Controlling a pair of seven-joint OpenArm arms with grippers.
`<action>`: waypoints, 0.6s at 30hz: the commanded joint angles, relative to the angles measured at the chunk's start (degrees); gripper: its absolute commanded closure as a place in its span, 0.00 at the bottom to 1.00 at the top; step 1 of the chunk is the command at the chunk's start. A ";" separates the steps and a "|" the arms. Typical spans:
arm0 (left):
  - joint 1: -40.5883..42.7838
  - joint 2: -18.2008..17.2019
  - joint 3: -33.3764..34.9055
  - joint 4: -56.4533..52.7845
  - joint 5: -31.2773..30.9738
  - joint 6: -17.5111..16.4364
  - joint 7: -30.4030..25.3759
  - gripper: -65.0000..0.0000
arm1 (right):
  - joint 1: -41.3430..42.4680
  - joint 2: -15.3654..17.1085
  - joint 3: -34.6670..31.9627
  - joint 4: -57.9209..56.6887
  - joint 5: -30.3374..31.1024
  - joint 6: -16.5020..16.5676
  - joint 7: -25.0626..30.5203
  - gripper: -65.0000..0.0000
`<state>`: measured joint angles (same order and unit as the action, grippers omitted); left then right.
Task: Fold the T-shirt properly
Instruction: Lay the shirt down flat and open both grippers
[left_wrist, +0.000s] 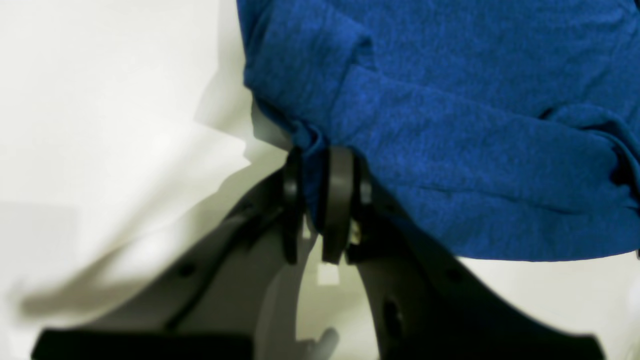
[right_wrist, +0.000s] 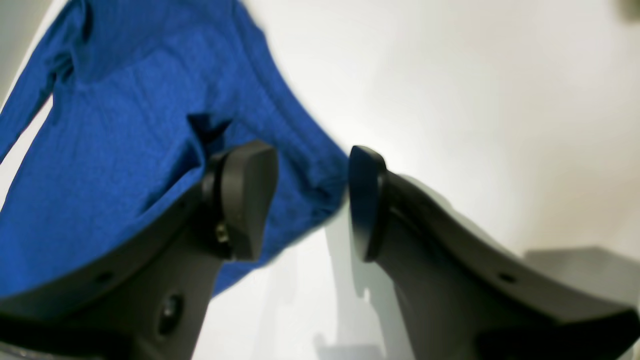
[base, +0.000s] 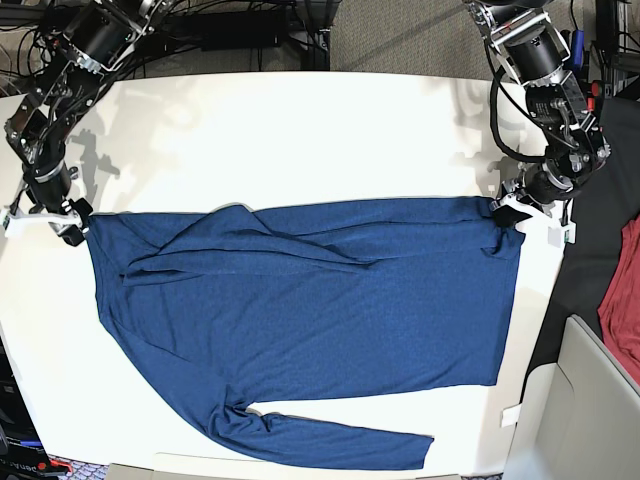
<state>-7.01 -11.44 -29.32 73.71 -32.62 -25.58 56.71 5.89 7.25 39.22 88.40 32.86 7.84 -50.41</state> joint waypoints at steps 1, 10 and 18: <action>-0.34 -0.65 0.00 0.53 0.84 -0.04 1.53 0.91 | 0.66 0.27 -0.15 0.87 0.50 0.47 0.79 0.58; -0.51 -0.56 0.00 0.53 0.84 -0.04 1.80 0.91 | 4.09 -0.17 -0.23 -8.80 0.32 -0.06 1.05 0.58; -0.51 -0.56 0.00 0.53 0.84 -0.04 1.80 0.92 | 6.99 -0.17 -0.41 -11.87 -1.35 -0.06 1.05 0.60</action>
<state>-7.14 -11.42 -29.32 73.71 -32.62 -25.58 56.97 12.03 6.57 38.94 76.01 31.42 7.66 -49.23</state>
